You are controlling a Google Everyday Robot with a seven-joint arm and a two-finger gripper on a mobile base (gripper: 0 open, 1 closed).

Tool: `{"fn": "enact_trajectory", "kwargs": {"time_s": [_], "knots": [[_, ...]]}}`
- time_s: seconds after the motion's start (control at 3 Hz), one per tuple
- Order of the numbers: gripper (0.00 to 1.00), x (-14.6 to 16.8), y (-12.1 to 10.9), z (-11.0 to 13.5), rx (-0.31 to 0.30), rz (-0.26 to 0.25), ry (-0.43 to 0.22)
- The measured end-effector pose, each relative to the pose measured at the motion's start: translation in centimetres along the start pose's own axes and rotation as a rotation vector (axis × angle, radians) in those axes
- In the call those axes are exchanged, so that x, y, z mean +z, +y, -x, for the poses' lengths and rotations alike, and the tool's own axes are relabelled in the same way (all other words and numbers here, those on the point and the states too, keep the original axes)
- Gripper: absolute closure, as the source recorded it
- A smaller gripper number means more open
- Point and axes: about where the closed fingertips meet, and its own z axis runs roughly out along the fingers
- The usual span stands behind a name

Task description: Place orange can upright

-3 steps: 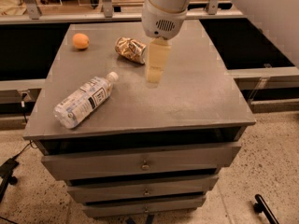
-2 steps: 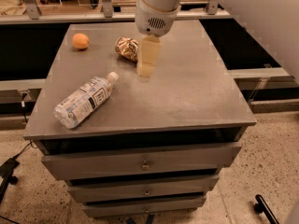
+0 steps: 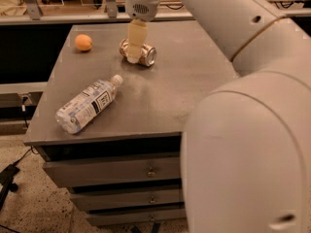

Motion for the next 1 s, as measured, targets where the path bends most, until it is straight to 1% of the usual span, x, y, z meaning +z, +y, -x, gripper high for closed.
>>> {"fn": "enact_trajectory", "kwargs": {"time_s": [0.33,0.67,1.0], "knots": [[0.00,1.1,-3.8,1.4,0.086,-0.046,0.043],[0.00,2.9,-5.8,2.7,0.170,-0.087,0.106],[0.00,5.6,-6.6,3.2,0.255,-0.092,0.156]]}}
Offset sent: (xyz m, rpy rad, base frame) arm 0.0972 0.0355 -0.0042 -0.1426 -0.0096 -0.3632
